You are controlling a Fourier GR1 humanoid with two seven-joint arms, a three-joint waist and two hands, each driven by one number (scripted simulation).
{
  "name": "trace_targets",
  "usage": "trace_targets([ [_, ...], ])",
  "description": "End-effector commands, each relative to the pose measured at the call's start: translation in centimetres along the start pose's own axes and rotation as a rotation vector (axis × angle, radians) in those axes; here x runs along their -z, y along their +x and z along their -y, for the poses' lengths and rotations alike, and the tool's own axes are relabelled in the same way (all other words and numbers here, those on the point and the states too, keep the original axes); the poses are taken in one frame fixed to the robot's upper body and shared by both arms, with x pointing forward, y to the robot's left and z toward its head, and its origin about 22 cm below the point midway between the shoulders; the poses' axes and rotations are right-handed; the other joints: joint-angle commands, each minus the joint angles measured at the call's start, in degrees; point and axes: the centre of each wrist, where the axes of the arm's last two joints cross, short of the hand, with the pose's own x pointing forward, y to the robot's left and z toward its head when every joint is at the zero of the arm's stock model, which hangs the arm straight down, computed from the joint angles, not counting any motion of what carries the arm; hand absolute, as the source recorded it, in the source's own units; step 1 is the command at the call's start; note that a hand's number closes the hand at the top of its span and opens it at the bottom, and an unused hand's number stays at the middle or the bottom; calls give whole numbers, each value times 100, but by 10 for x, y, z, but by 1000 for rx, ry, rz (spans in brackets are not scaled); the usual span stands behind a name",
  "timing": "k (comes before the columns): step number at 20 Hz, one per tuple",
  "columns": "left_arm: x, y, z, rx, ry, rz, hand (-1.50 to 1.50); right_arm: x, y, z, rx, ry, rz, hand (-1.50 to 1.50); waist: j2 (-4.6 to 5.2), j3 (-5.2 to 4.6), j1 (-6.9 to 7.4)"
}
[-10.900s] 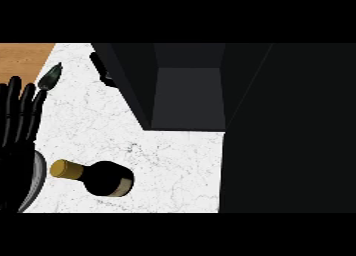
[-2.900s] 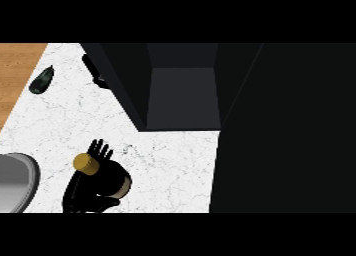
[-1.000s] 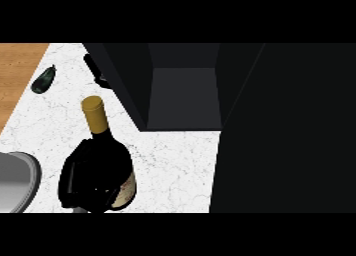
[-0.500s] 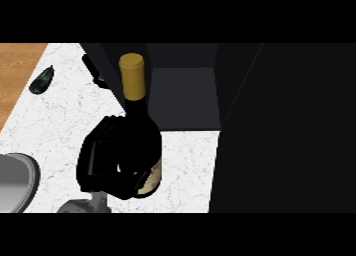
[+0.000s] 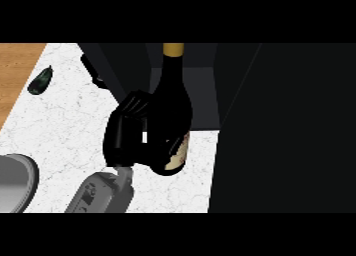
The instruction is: Pick up the wine, place it into the cabinet and close the cabinet
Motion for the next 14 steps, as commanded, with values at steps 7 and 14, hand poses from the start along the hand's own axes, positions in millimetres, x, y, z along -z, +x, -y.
trace_targets([
  [7, 35, -29, 9, 98, 59, -53, 150, -25, 31, -4, 97, 30, 45, -150, 9, -2, -8],
  [14, 17, -72, 1, 114, 71, -93, 150, -26, 35, 2, 72, 47, 58, -150, 16, -4, -22],
])
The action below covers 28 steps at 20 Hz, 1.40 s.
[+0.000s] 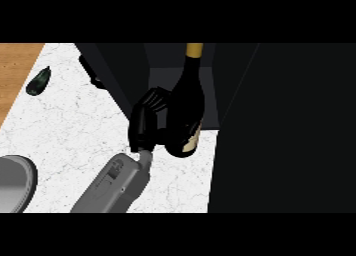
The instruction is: Pick up the wine, place it into the cabinet and close the cabinet
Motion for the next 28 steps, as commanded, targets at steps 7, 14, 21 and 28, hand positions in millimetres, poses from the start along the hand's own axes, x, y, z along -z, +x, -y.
trace_targets([
  [7, 3, -41, -11, 5, 47, -26, 150, -39, 45, -3, 92, 43, 62, -150, 2, -3, -90],
  [14, 15, -43, -12, -85, 75, -67, 150, -40, 40, 3, 65, 43, 51, -150, -3, 3, -43],
  [21, 46, -33, 3, -42, 83, -82, 150, -36, 37, 1, 81, 36, 53, -150, 7, 2, -93],
  [28, 78, -19, 3, -60, 122, -83, 150, -30, 31, 1, 81, 37, 56, -150, 37, -2, -103],
])
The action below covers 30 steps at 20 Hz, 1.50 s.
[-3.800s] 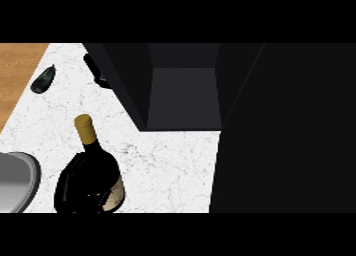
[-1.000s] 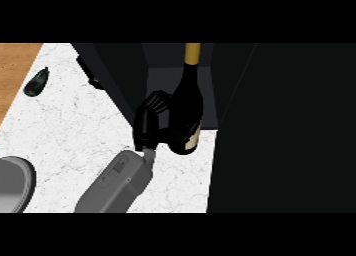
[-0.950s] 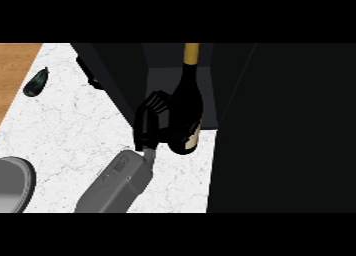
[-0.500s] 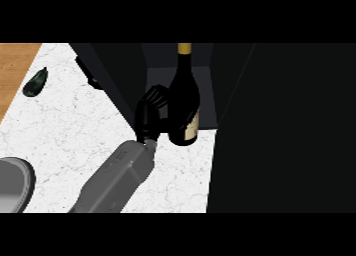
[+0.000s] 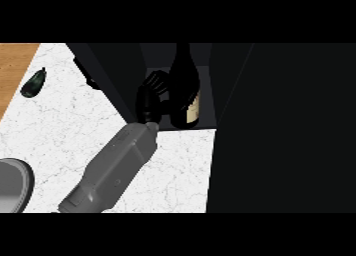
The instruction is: Pick up the wine, place it into the cabinet and close the cabinet
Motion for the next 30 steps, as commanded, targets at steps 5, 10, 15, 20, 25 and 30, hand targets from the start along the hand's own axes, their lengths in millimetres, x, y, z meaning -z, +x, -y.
trace_targets([
  [5, 23, 15, 6, 6, 6, 33, 150, -18, 34, -3, 56, 29, 66, -150, -1, -2, 52],
  [10, 46, 52, 28, 100, 69, 76, 150, -21, 28, 0, 58, 21, 51, -150, -14, 5, 13],
  [15, 55, 48, 6, 220, 161, 102, 150, -24, 29, -2, 89, 30, 65, -150, -11, 6, -23],
  [20, 62, 47, -7, 409, 204, 148, -150, -15, 20, -5, 83, 53, 56, -150, 55, 3, -111],
  [25, 67, 48, -18, 453, 229, 104, -150, -21, 23, -6, 79, 44, 80, -150, 53, 1, -114],
  [30, 74, 64, -6, 448, 248, 97, -150, -21, 27, -10, 74, 38, 67, -150, 41, -4, -93],
])
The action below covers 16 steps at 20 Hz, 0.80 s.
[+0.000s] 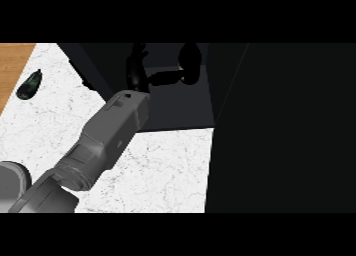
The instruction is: Pick up the wine, place it into the cabinet and close the cabinet
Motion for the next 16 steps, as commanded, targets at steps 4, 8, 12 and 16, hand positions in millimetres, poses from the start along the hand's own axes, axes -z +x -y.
trace_targets([
  [4, 23, -4, -36, 68, 69, 17, -150, -18, 34, -8, 70, 41, 63, -150, 48, -17, -56],
  [8, 20, -8, -36, 21, 28, 56, -150, -12, 30, -4, 52, 20, 63, -150, 40, -16, 31],
  [12, 30, 11, -37, -17, -47, 105, -150, -20, 39, -6, 36, 46, 64, -150, 22, -18, 19],
  [16, -1, -2, -1, -51, -91, 139, -150, -18, 31, -5, 58, 37, 65, -150, 1, -11, 65],
])
